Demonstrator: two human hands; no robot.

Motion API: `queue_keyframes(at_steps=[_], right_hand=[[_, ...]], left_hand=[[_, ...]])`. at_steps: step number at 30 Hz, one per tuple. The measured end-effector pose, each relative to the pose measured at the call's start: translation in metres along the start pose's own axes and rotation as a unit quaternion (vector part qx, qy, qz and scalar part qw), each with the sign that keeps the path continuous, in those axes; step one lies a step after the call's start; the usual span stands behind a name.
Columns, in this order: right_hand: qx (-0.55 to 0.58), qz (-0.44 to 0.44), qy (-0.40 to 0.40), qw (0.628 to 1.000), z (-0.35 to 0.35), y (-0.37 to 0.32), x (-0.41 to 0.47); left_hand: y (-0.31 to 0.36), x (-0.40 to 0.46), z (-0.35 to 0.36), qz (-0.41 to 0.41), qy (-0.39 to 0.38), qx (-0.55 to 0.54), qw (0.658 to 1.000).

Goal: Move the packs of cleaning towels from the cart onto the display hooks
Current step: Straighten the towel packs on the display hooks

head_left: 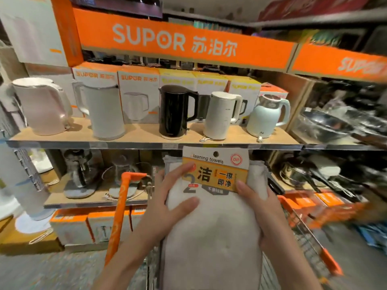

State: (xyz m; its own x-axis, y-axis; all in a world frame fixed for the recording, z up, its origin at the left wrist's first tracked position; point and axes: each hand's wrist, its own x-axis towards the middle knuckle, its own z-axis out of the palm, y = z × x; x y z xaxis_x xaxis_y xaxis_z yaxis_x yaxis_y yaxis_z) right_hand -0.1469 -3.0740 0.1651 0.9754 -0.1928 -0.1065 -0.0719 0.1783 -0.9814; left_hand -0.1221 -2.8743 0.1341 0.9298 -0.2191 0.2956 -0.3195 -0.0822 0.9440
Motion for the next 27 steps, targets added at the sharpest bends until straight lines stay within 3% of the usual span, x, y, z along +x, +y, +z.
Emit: queue_keyframes(at_steps=[5,8,11,19,27], right_hand=[[-0.056,-0.024,0.103,0.993,-0.025,0.005,-0.031],[-0.148,-0.094,0.199,0.964,-0.029,0.000,-0.051],[-0.230,-0.152,0.231,0.933,-0.028,-0.002,-0.075],[-0.301,-0.075,0.357,0.881,0.006,0.011,-0.149],[-0.340,-0.046,0.533,0.773,0.061,0.042,-0.264]], left_hand=[[0.002,-0.004,0.024,0.011,-0.072,-0.042,0.997],[-0.002,-0.003,0.034,0.015,-0.122,-0.099,0.987],[-0.006,-0.001,0.038,0.015,-0.172,-0.125,0.977],[-0.021,-0.014,0.026,0.032,-0.327,-0.140,0.934],[-0.001,-0.088,0.036,0.025,-0.473,-0.196,0.859]])
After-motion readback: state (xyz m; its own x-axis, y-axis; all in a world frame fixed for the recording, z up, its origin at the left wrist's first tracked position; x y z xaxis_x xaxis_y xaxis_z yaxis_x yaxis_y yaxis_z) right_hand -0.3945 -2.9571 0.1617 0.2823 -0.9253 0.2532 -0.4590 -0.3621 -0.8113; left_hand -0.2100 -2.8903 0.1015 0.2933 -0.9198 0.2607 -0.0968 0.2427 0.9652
